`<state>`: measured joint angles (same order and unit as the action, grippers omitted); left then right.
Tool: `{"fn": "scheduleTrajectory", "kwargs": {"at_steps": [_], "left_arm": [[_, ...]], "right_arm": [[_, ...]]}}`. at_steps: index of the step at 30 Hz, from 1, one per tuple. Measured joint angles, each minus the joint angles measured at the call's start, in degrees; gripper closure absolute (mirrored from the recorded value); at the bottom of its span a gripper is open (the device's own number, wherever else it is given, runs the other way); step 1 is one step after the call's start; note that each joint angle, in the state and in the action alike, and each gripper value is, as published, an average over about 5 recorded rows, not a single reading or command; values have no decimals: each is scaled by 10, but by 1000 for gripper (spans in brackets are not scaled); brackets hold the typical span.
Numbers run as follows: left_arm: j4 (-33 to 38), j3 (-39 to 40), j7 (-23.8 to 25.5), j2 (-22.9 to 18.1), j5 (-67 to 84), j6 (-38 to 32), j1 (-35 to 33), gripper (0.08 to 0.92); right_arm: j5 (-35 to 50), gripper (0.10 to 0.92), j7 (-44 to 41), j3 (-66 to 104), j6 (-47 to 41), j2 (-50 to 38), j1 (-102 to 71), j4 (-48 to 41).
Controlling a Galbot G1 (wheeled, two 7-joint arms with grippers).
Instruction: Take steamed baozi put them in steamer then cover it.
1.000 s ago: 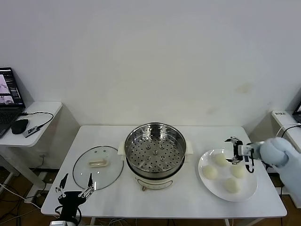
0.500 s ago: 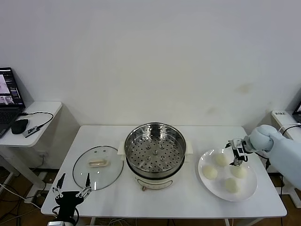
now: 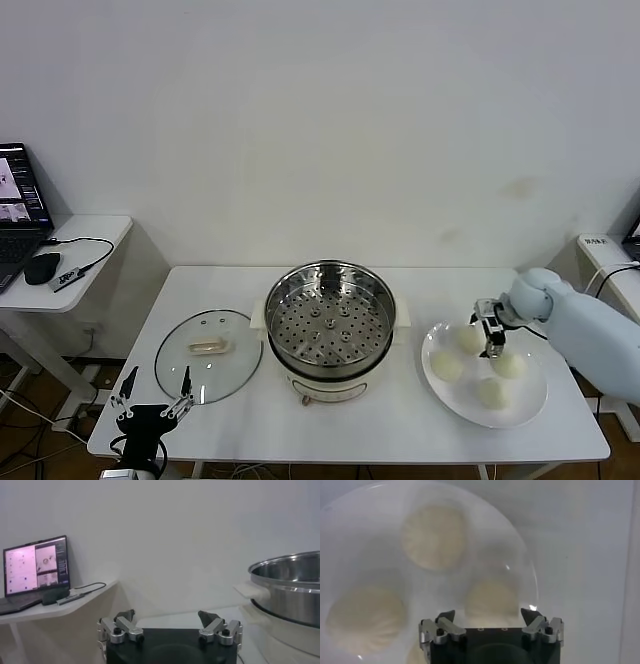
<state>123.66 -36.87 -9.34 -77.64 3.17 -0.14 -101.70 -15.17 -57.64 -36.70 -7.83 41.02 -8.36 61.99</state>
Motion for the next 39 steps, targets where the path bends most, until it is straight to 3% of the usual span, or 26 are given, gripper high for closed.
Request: {"fn": "scheduleTrajectory", "kwargs": {"at_steps": [14,25,39], "left_arm": [[4,1,-1,-2,-2,-2,-3,177],[10,0,-1,4,1,-5,-6,177],[15,7,0,13,7,-6,4,177]], "right_arm": [[-4,452,4,2,-4,13,2,-17],[25,457,-10,-26,-11,-16,41,16],[154,448,-18,-140,-44,-58,235,119]]}}
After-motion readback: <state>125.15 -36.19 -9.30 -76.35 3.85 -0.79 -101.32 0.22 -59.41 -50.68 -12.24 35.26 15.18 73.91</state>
